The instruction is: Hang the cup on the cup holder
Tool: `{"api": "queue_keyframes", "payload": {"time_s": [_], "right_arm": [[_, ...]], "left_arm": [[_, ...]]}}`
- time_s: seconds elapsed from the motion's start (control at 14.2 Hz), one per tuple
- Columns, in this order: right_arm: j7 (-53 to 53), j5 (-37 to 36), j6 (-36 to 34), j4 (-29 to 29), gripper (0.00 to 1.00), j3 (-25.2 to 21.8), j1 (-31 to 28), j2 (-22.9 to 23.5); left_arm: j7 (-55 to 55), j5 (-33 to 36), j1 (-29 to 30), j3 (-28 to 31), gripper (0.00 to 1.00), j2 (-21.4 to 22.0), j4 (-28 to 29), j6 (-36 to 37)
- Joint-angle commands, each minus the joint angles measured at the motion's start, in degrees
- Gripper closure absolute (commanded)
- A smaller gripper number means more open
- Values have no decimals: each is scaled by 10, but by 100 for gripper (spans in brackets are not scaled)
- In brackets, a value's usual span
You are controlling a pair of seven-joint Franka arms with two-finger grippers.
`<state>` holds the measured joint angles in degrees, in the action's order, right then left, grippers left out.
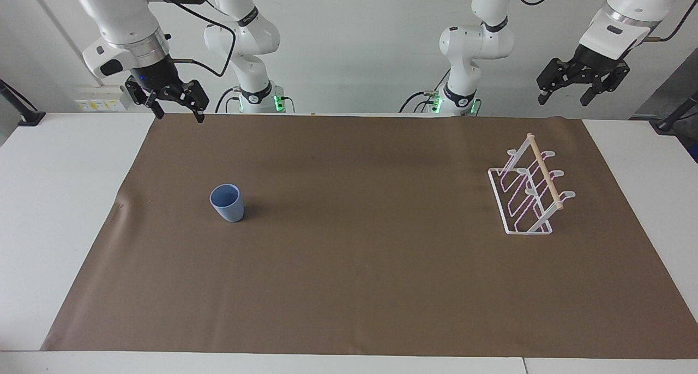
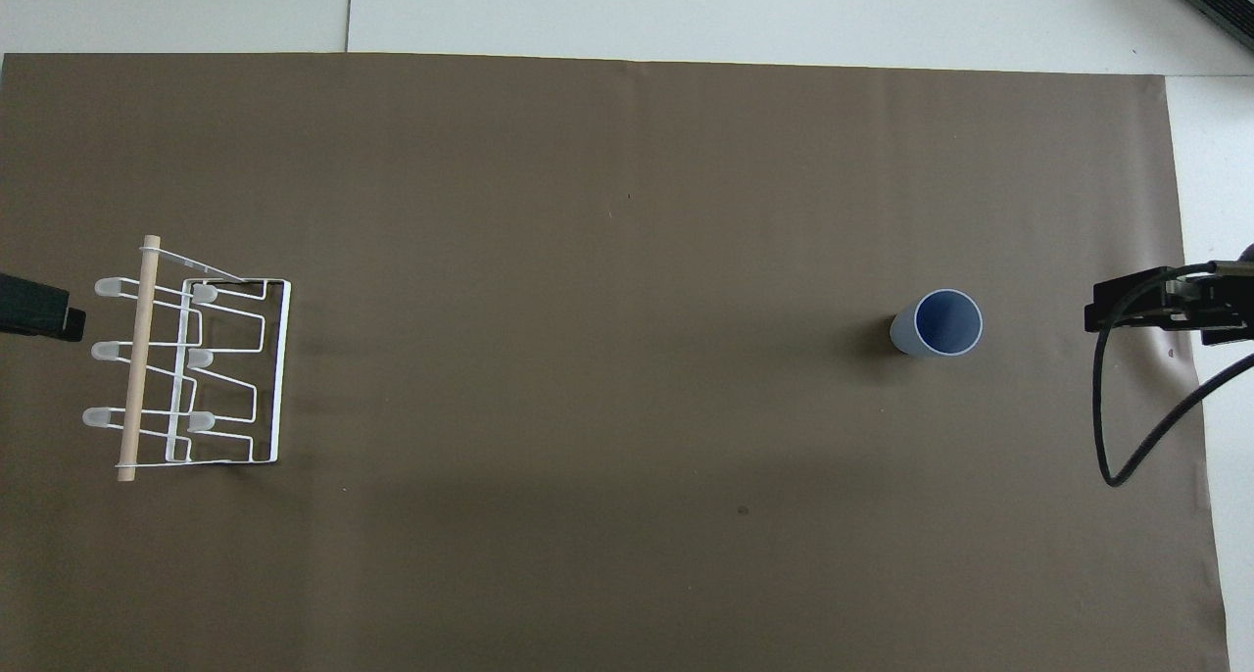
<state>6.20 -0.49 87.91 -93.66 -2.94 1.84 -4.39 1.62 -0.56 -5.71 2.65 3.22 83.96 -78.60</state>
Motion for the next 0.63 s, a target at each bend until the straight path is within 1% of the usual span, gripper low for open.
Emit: {"api": "queue_keyframes", "payload": {"time_s": [0.0, 0.56], "right_arm": [[12, 8, 10, -14, 0, 3, -5, -12], [12, 8, 10, -16, 0, 4, 0, -13]], "left_arm": [[-7, 13, -4, 2, 0, 13, 13, 5], [-7, 13, -4, 2, 0, 13, 13, 4]]}}
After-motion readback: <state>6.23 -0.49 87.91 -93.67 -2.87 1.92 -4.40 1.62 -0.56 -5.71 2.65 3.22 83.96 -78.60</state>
